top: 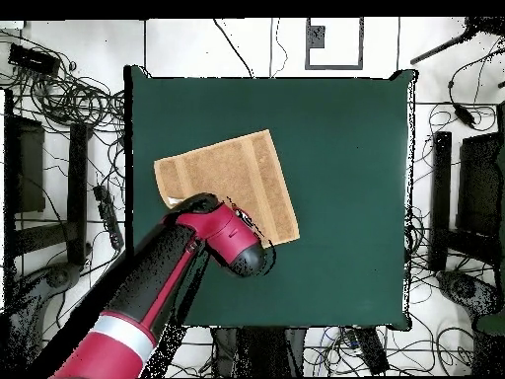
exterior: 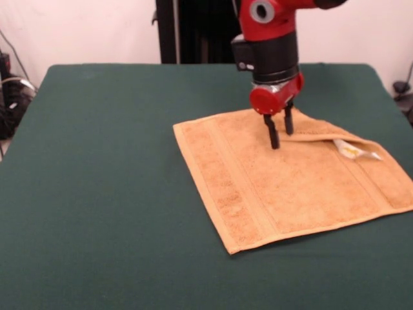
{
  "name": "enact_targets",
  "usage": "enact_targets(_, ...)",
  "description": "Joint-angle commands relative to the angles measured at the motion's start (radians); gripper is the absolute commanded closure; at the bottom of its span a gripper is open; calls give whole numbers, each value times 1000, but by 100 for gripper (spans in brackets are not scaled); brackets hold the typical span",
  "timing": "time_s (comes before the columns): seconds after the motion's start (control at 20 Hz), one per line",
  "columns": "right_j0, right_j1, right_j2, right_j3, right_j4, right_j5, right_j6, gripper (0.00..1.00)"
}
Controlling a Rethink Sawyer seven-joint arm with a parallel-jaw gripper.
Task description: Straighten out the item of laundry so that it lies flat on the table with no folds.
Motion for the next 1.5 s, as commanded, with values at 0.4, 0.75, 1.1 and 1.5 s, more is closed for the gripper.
enact_targets(0.4, 50, 60, 164, 31, -54, -57, 79, 0)
enact_targets(0.75, 71, 112, 154, 9, -101, -24, 135, 0)
enact_targets(1.1, 102, 157, 126, -17, -143, -17, 220, 0)
enact_targets(1.5, 128, 190, 100, -44, -163, -18, 280, 100)
